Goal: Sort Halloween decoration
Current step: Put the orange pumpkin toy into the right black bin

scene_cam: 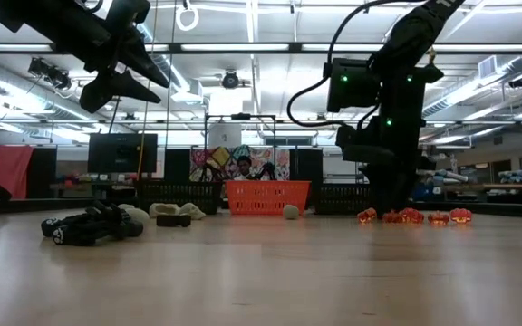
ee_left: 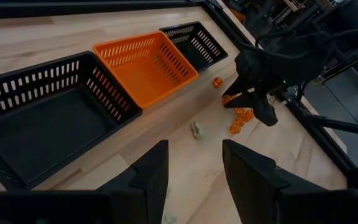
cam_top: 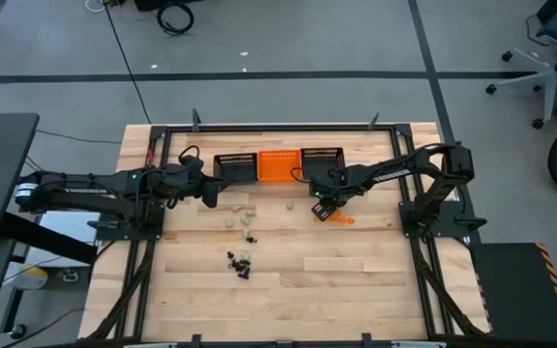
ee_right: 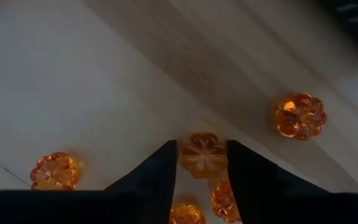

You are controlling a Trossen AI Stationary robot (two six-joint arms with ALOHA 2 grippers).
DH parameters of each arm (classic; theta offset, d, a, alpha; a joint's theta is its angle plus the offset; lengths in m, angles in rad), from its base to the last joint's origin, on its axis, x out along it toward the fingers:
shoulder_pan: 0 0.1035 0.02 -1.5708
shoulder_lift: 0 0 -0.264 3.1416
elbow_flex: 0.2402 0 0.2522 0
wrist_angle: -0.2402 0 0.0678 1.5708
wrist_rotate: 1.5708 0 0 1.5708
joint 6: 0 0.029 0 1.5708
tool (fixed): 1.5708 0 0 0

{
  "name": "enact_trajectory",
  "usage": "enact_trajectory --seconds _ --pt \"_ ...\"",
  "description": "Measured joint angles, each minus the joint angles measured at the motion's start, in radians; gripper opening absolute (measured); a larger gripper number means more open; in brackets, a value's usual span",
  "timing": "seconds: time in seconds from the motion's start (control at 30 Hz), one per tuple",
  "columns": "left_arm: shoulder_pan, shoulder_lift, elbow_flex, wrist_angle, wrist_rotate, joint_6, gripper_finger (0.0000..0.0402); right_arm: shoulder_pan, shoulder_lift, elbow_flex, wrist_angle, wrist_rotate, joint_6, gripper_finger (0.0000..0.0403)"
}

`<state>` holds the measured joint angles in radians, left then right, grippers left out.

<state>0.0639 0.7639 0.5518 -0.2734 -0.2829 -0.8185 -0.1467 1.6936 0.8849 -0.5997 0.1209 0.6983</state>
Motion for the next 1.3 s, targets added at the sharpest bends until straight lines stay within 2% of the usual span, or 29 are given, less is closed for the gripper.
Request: enact_trajectory --seconds 0.23,0.6,0.77,1.03,1.13,1.3 --pt "0.0 0.0 0.0 -0.002 0.0 0.001 0.0157 0.0 0.002 -0.001 0.006 -0.013 -0.003 0.0099" --pt "0.0 0.001 0.0 -0.01 0.0 0.029 0.0157 -0.004 -0.072 0.011 0.023 -0.123 -0.047 0.0106" --pt "0.0 0.002 0.0 -0.008 0.0 0.048 0.0157 -0.013 -0.09 0.01 0.047 -0.14 -0.045 0.0106" --pt "0.0 0.002 0.0 -0.008 0.0 0.047 0.0157 -0.034 -0.093 0.01 0.188 -0.219 -0.043 0.0106" --pt "0.0 0.002 0.0 -0.008 0.0 0.044 0.0157 -0.052 -0.118 0.01 0.227 -0.218 -0.021 0.0106" --pt "0.0 0.002 0.0 -0.008 0.0 0.035 0.0157 -0.101 -0.194 0.011 0.269 -0.154 -0.013 0.0106"
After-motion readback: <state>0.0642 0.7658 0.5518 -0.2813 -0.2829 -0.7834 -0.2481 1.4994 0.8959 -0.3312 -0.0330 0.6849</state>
